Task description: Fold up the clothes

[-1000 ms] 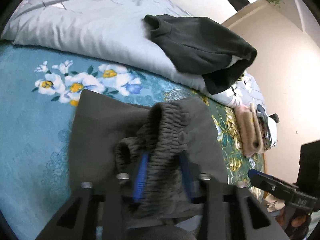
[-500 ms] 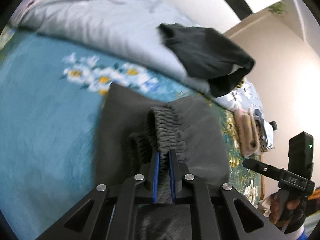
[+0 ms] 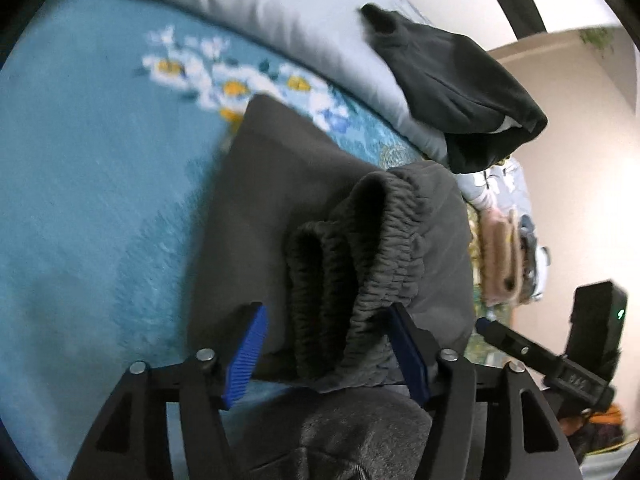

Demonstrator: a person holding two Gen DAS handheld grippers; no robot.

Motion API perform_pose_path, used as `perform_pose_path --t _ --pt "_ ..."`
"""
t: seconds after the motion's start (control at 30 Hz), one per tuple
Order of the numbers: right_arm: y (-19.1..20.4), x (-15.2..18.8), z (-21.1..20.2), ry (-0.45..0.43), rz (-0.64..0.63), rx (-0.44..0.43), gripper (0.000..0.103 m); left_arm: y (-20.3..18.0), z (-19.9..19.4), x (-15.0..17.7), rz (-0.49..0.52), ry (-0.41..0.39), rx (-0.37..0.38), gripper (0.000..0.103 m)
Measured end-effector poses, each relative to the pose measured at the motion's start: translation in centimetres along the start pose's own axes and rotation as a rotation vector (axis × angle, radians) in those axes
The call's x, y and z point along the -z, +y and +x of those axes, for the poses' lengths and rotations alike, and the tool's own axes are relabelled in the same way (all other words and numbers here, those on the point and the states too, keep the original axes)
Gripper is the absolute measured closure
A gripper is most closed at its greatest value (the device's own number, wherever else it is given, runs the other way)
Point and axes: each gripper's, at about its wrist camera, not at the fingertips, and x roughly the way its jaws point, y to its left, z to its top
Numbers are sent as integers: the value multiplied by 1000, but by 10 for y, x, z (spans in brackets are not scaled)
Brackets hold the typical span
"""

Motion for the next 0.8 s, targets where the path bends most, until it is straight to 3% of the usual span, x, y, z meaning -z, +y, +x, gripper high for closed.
perform_pose_path --t 0.07,0.23,0.5,0.6,0.67,0.8 --pt "-1 -1 1 2 3 5 41 6 7 -3 -39 25 40 26" --pt "-4 -2 4 10 13 13 41 17 21 -11 -129 69 123 21" --pt "-5 -4 4 10 15 23 41 -5 24 -9 -34 73 68 22" --pt "-5 -3 4 10 14 26 41 -13 25 -9 1 75 47 36" --pt "-5 -3 5 12 14 27 41 -18 25 -9 25 76 34 51" --pt "-3 -4 6 15 9 25 41 -24 15 -10 48 54 28 60"
